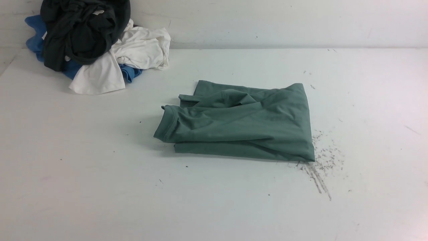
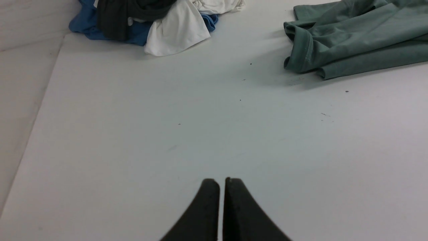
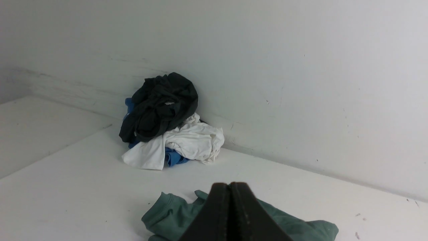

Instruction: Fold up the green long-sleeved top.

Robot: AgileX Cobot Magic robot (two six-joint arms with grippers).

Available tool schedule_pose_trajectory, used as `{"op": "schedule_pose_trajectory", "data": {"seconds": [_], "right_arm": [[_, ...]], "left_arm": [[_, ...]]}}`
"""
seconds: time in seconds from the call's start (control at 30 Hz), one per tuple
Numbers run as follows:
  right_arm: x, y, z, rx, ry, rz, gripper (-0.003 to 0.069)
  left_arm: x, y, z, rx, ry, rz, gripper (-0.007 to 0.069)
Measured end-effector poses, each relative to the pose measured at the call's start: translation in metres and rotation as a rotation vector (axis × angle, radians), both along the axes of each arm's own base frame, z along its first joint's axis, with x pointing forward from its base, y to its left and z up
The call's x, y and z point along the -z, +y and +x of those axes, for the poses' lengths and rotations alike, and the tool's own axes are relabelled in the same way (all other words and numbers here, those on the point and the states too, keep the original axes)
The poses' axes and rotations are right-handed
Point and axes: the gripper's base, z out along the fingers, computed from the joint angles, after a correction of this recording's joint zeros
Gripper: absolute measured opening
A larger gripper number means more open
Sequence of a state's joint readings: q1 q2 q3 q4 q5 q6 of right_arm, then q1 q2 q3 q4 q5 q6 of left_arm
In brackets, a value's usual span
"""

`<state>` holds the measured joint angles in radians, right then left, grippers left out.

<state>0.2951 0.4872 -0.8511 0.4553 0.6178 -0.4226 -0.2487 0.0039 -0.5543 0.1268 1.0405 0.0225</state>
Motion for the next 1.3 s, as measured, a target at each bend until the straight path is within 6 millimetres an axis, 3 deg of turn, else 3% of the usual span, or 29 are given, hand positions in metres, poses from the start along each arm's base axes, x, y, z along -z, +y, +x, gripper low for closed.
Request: {"op": "schedule_pose_trajectory", "data": {"seconds": [0.53, 0.63, 0.7, 0.83, 0.87, 0.9, 0.93, 0.97, 1.03, 1.13, 1.3], "right_arm": [[0.01, 0.003, -0.002, -0.042, 0.093, -0.049, -0.0015], [0.021, 0.001, -0.001, -0.02, 0.085, -0.041, -0.0015], [0.035, -0.004, 0.001, 0.046, 0.048, -0.025, -0.0015], [0.084, -0.019, 0.007, 0.25, -0.011, 0.059, -0.0015], [0.087, -0.02, 0.007, 0.26, -0.013, 0.062, -0.0015], [0.122, -0.028, 0.007, 0.353, -0.021, 0.071, -0.0015], [0.121, -0.028, 0.007, 0.36, -0.026, 0.082, -0.0015], [0.148, -0.033, 0.004, 0.418, -0.026, 0.079, -0.0015], [0.179, -0.037, 0.0, 0.468, -0.01, 0.069, -0.0015], [0.21, -0.04, -0.006, 0.519, 0.045, 0.094, -0.0015], [0.233, -0.044, -0.009, 0.573, 0.173, 0.119, -0.0015]], "left_arm": [[0.0, 0.0, 0.0, 0.001, 0.0, 0.002, 0.0006], [0.0, 0.0, 0.0, 0.001, 0.0, 0.002, 0.0006], [0.0, 0.0, 0.0, 0.001, 0.0, 0.002, 0.0006], [0.0, 0.0, 0.0, 0.001, 0.0, 0.002, 0.0006], [0.0, 0.0, 0.0, 0.001, 0.0, 0.002, 0.0006], [0.0, 0.0, 0.0, 0.001, 0.0, 0.002, 0.0006], [0.0, 0.0, 0.0, 0.001, 0.0, 0.002, 0.0006], [0.0, 0.0, 0.0, 0.001, 0.0, 0.002, 0.0006], [0.0, 0.0, 0.0, 0.001, 0.0, 0.002, 0.0006], [0.0, 0.0, 0.0, 0.001, 0.0, 0.002, 0.0006], [0.0, 0.0, 0.0, 0.001, -0.001, 0.002, 0.0006]]}}
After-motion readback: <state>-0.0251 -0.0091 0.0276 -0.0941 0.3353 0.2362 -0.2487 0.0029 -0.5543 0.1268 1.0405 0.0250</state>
